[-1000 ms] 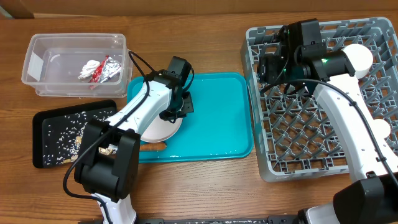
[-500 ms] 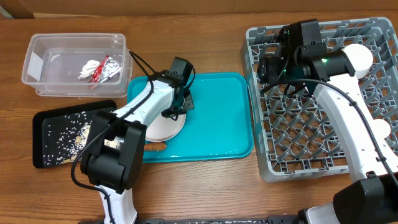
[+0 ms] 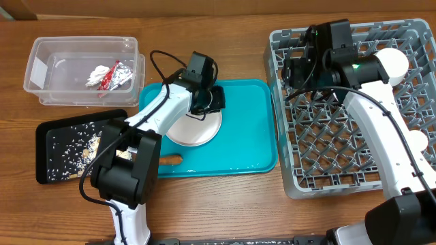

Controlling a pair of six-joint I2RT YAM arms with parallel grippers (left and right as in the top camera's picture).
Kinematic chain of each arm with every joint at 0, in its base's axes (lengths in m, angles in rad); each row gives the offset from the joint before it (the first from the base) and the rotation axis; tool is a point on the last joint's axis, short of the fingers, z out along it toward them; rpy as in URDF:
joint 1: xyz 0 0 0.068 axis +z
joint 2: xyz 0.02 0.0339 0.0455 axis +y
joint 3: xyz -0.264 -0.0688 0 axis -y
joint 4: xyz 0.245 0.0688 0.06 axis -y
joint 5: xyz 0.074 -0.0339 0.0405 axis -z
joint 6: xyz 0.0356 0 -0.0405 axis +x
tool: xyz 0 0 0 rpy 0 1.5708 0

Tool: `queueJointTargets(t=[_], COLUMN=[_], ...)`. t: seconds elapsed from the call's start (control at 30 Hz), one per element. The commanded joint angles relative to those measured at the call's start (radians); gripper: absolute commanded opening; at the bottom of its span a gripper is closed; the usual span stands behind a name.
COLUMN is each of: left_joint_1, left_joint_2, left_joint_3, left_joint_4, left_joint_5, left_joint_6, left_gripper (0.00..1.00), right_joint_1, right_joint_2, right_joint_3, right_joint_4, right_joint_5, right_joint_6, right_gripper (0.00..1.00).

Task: Sort waste into correct bins and load items into the dishwasher
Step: 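Hand the white plate from the left gripper to the right gripper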

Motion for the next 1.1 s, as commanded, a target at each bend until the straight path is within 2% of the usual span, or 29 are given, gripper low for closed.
queueJointTargets(t=[0.0,0.17,0.33,0.47,0.67,0.83,1.07], left_joint_1=[-0.004,0.02,0.08,0.151,0.317,0.435,0.496], left_joint_2=[0.014,0.003,-0.035,-0.087,-0.174,-0.184,-0.184], left_joint_3=[0.064,0.215,0.406,0.497,0.507,0.505,0.503], left_joint_4=[-0.02,-0.251,-0.516,-0.675,-0.8,-0.875,-0.902], left_joint_5=[0.132,0.024,-0.188,-0.286,-0.301,-0.3,-0.3], left_joint_6=[0.082,0.155,0.154,0.126,0.031,0.018,0.019], left_gripper=[0.11,0.17,0.22,0.44,0.66,0.71,0.77], right_joint_1=[0.003,0.005,0.005,0.021,0.137,0.266,0.369], right_joint_2=[-0.002,-0.002,-0.002,0.004,0.071,0.169,0.319], right_joint_3=[0.01,0.01,0.01,0.01,0.01,0.01,0.01], right_joint_4=[0.028,0.068,0.12,0.147,0.144,0.158,0.201], right_joint_5=[0.01,-0.001,-0.087,-0.174,-0.173,-0.172,-0.168], right_joint_6=[-0.003,-0.004,-0.004,-0.003,-0.003,-0.001,0.085], right_gripper=[0.81,0.85,0.91,0.91,0.91,0.91,0.87])
